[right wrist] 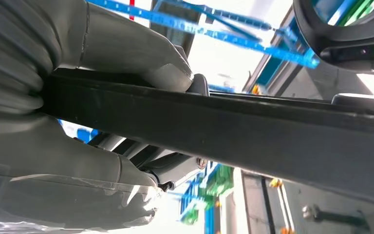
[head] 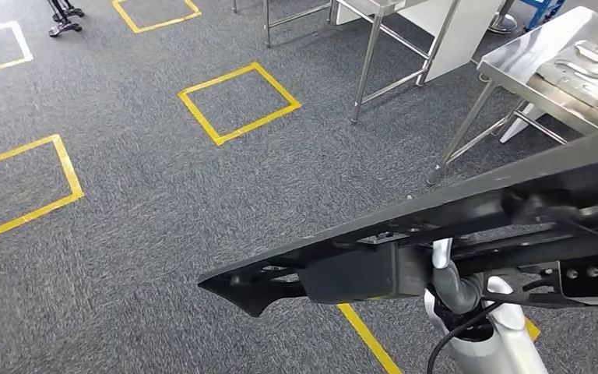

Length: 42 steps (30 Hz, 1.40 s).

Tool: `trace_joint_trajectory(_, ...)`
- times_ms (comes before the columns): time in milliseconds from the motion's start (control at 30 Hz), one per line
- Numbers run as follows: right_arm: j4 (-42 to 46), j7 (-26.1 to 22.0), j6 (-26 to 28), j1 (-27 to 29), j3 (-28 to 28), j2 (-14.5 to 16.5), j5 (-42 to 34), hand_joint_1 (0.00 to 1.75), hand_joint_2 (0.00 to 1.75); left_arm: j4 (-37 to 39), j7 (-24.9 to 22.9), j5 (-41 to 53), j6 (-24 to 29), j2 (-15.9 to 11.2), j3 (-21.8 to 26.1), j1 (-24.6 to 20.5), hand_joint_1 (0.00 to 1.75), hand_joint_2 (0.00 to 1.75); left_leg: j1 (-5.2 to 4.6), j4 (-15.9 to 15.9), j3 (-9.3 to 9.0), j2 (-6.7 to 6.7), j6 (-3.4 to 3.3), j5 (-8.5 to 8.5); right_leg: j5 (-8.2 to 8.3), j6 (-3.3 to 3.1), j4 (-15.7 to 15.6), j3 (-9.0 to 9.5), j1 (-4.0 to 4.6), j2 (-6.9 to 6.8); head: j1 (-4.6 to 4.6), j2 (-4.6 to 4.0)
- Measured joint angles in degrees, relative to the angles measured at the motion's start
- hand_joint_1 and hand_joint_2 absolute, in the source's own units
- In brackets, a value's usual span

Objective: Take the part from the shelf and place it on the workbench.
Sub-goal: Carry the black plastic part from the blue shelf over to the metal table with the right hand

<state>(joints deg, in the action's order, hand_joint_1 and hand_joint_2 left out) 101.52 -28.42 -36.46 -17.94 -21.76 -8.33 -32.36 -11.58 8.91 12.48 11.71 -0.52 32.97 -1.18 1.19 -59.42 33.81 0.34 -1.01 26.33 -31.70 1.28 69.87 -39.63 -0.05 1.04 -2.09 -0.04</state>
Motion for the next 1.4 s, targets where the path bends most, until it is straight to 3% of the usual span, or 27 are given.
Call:
trace_joint_trajectory(33,0.2,0.1,-0.2,0.6,0.4,-0.3,0.0,1.69,1.75,0.0,0.2,0.1,-0.2,-0.1,0.1,0.0,0.0,1.75,-0.08,0.0,-0.04,0.59,-0.07,0.12,-1.18,0.16,3.6,-2.1,-0.12,-0.5,0.0,0.0)
trace_joint_trajectory(67,0.3,0.1,-0.3,1.3,0.7,-0.5,0.0,1.69,1.75,0.0,0.3,0.2,-0.3,-0.2,0.2,0.1,0.0,1.75,-0.12,0.0,-0.12,1.16,-0.12,0.26,-1.35,0.2,5.6,-3.42,-0.21,-0.68,-0.01,0.0)
trace_joint_trajectory(100,0.4,0.1,-0.5,1.8,1.0,-0.7,0.3,1.69,1.75,0.0,0.5,0.3,-0.5,-0.2,0.3,0.1,0.0,1.75,-0.17,0.0,-0.29,1.74,-0.12,0.43,-0.42,0.14,5.4,-3.61,-0.25,-0.8,-0.01,0.0)
trace_joint_trajectory(167,0.8,-0.4,-0.6,2.6,1.4,-1.0,1.1,1.69,1.75,0.0,0.6,0.6,-0.8,-0.2,0.3,0.0,0.0,1.75,-0.28,0.0,-0.9,2.85,-0.01,0.83,3.8,-0.44,-1.3,-0.41,-0.02,-1.8,-0.02,0.0)
trace_joint_trajectory(233,1.1,-1.0,-0.6,3.0,1.7,-1.1,2.1,1.69,1.75,0.0,0.7,0.8,-1.1,0.0,0.3,0.0,0.0,1.75,-0.5,0.1,-1.54,3.81,0.37,1.31,6.3,-1.35,-8.6,3.26,0.7,-3.8,-0.02,0.0)
trace_joint_trajectory(300,1.3,-1.2,-0.7,3.4,1.8,-1.1,2.6,1.69,1.75,0.0,0.8,0.9,-1.1,0.1,0.3,-0.2,0.0,1.75,-0.63,0.4,-1.98,4.81,0.94,1.68,6.16,-2.02,-10.7,4.15,1.24,-4.25,0.01,0.0)
trace_joint_trajectory(367,1.5,-1.2,-0.6,3.8,1.9,-1.1,2.9,1.69,1.75,0.0,0.8,1.0,-1.1,0.1,0.3,-0.4,0.0,1.75,-0.59,0.6,-2.51,5.48,1.52,1.98,6.39,-2.48,-11.3,4.46,1.04,-2.98,0.04,0.0)
trace_joint_trajectory(433,1.8,-1.4,-0.6,4.1,2.0,-1.1,3.0,1.69,1.75,-0.1,0.8,1.1,-1.1,0.2,0.3,-0.5,0.0,1.75,-0.53,-1.5,-1.94,3.49,1.97,3.36,6.83,-2.9,-12.2,5.25,0.52,-1.91,0.07,0.0)
trace_joint_trajectory(500,2.0,-1.6,-0.7,4.2,2.0,-1.1,3.1,1.69,1.75,-0.1,0.8,1.1,-1.2,0.2,0.3,-0.4,0.0,1.75,-0.49,-8.2,1.38,0.74,2.21,6.6,6.92,-3.22,-12.5,5.71,0.31,-0.91,0.17,0.0)
trace_joint_trajectory(567,2.0,-1.6,-0.7,4.4,1.9,-1.0,3.3,1.69,1.75,-0.1,0.9,1.0,-1.5,0.2,0.4,-0.3,0.0,1.75,-0.48,-15.0,5.49,0.04,2.36,8.7,6.73,-3.34,-12.4,5.82,0.39,0.39,0.28,0.0)
trace_joint_trajectory(600,2.0,-1.6,-0.8,4.4,1.8,-1.0,3.5,1.69,1.75,-0.1,1.1,0.9,-1.6,0.2,0.4,-0.2,0.0,1.75,-0.48,-15.8,6.39,0.0,2.38,8.02,6.6,-3.31,-12.4,5.93,0.4,1.12,0.28,0.0)
trace_joint_trajectory(633,2.0,-1.6,-0.8,4.4,1.8,-1.0,3.6,1.69,1.75,-0.1,1.3,0.8,-1.7,0.3,0.5,-0.2,0.0,1.75,-0.48,-14.2,6.14,-0.1,2.34,6.19,6.43,-3.21,-12.3,6.13,0.4,1.87,0.29,0.0)
trace_joint_trajectory(700,2.0,-1.4,-0.8,4.4,1.8,-1.0,3.8,1.69,1.75,-0.1,1.6,1.0,-1.7,0.3,0.6,-0.2,0.0,1.75,-0.45,-6.4,3.11,-1.52,2.12,1.39,5.88,-2.85,-11.9,6.58,0.35,3.14,0.27,0.0)
trace_joint_trajectory(733,2.0,-1.3,-0.8,4.3,1.8,-1.0,3.8,1.69,1.75,-0.1,1.6,1.1,-1.7,0.3,0.7,-0.2,0.0,1.75,-0.38,-2.9,1.63,-2.43,1.93,0.0,5.58,-2.59,-11.5,6.6,0.35,3.7,0.23,0.0)
trace_joint_trajectory(800,2.0,-0.9,-0.8,4.2,1.7,-1.0,3.8,1.69,1.75,-0.1,1.5,1.2,-1.6,0.3,0.8,-0.3,0.0,1.75,-0.47,0.1,0.29,-3.51,1.43,-0.51,5.25,-1.99,-11.1,6.31,0.22,4.64,0.23,0.0)
trace_joint_trajectory(867,2.1,-0.7,-0.7,4.2,1.6,-1.0,3.8,1.69,1.75,-0.1,1.5,1.4,-1.7,0.4,0.8,-0.4,0.0,1.75,-0.57,0.4,0.08,-2.62,0.76,-0.52,5.2,-1.39,-11.1,6.1,0.02,5.18,0.27,0.0)
trace_joint_trajectory(933,2.2,-0.8,-0.6,4.1,1.6,-1.0,3.8,1.69,1.75,-0.1,1.5,1.5,-1.8,0.5,0.8,-0.5,0.0,1.75,-0.39,0.8,-0.21,-1.51,0.06,-0.6,4.06,-0.8,-9.4,5.33,0.12,3.2,0.03,0.0)
trace_joint_trajectory(1000,2.4,-0.7,-0.4,3.9,1.6,-1.0,3.8,1.69,1.75,-0.1,1.5,1.7,-1.8,0.5,0.8,-0.4,0.0,1.75,-0.3,1.1,-0.4,-0.44,-0.34,-0.51,1.03,-0.23,-3.5,2.34,0.06,0.33,-0.27,0.0)
trace_joint_trajectory(1067,2.5,-0.6,-0.1,4.1,1.5,-0.9,3.8,1.69,1.75,-0.1,1.3,1.9,-1.8,0.5,0.8,-0.3,0.0,1.75,-0.33,1.1,-0.47,0.72,-0.43,-0.28,-1.42,0.22,3.6,-1.64,-0.31,-0.6,-0.32,0.0)
trace_joint_trajectory(1100,2.5,-0.5,0.1,4.3,1.5,-0.8,3.9,1.69,1.75,-0.1,1.2,1.9,-1.9,0.6,0.8,-0.3,0.0,1.75,-0.34,1.1,-0.58,1.32,-0.41,-0.13,-1.24,0.35,4.9,-2.58,-0.47,-0.73,-0.32,0.0)
trace_joint_trajectory(1133,2.5,-0.5,0.3,4.5,1.5,-0.8,4.0,1.69,1.75,-0.1,1.2,1.9,-2.0,0.6,0.8,-0.3,0.0,1.75,-0.35,1.1,-0.78,1.88,-0.35,0.03,0.01,0.38,4.0,-2.34,-0.57,-0.89,-0.33,0.0)
trace_joint_trajectory(1167,2.6,-0.5,0.4,4.6,1.4,-0.8,4.2,1.69,1.75,-0.1,1.3,1.9,-2.2,0.7,0.8,-0.3,0.0,1.75,-0.37,1.1,-1.09,2.42,-0.26,0.23,2.15,0.26,0.7,-0.79,-0.58,-1.29,-0.34,0.0)
trace_joint_trajectory(1233,2.9,-0.6,0.5,4.6,1.4,-0.8,4.5,1.69,1.75,-0.1,1.8,1.9,-2.6,0.9,0.9,-0.4,0.0,1.75,-0.5,1.1,-1.77,3.36,0.07,0.65,5.65,-0.41,-7.5,3.32,-0.13,-3.45,-0.32,0.0)
trace_joint_trajectory(1300,3.1,-0.7,0.5,4.6,1.4,-0.7,4.8,1.69,1.75,-0.1,2.3,2.0,-2.9,1.0,0.9,-0.5,0.0,1.75,-0.61,1.2,-2.18,4.22,0.62,0.97,6.52,-1.12,-11.5,5.16,0.51,-4.82,-0.32,0.0)
trace_joint_trajectory(1400,3.4,-0.9,0.5,4.9,1.4,-0.7,5.0,1.69,1.75,-0.1,2.8,2.1,-3.2,1.1,1.0,-0.7,0.0,1.75,-0.65,1.4,-2.75,5.21,1.58,1.44,6.68,-1.81,-12.2,5.46,0.54,-3.19,-0.3,0.0)
